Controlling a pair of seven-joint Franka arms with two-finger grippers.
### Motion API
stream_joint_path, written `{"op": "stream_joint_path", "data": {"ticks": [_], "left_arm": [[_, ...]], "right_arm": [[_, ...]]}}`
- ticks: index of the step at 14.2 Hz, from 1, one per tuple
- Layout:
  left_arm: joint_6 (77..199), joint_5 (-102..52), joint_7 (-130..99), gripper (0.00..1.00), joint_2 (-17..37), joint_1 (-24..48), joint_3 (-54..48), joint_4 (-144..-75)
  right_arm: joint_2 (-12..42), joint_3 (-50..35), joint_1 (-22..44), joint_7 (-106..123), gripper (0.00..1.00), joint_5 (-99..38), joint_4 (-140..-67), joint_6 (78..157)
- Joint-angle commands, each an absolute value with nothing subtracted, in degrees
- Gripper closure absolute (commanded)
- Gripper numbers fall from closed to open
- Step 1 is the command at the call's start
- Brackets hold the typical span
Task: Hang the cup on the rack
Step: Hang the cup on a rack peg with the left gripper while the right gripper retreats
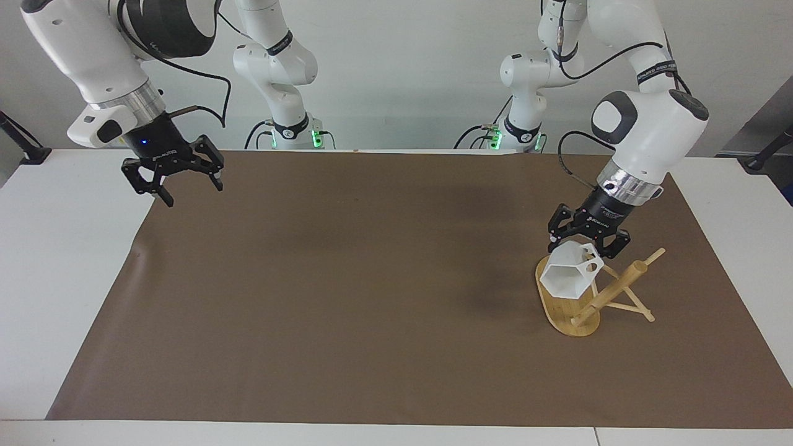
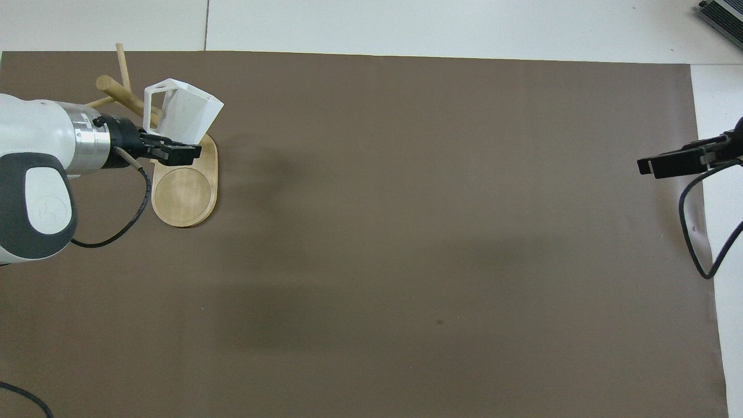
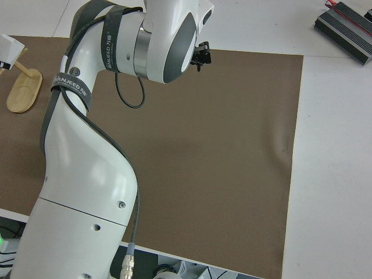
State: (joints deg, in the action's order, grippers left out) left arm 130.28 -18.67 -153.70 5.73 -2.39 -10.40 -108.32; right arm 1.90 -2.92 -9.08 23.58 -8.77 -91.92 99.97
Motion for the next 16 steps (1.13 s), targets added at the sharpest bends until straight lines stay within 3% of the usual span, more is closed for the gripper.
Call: {"op": "stream_joint_path", "data": {"ticks": [1, 16], "left_arm": [[132.53, -17.14, -156.00, 1.00, 5.80, -2.02, -10.02, -109.07], [135.79, -11.95, -171.20, 1.00, 5.89, -2.20, -9.84, -110.04]], "right_arm": [[1.14, -2.99, -9.32, 17.26, 0.00, -5.98, -91.76, 96.86], [0.09, 0.26, -8.79, 3.78, 0.00, -0.18, -91.85, 89.03]]}}
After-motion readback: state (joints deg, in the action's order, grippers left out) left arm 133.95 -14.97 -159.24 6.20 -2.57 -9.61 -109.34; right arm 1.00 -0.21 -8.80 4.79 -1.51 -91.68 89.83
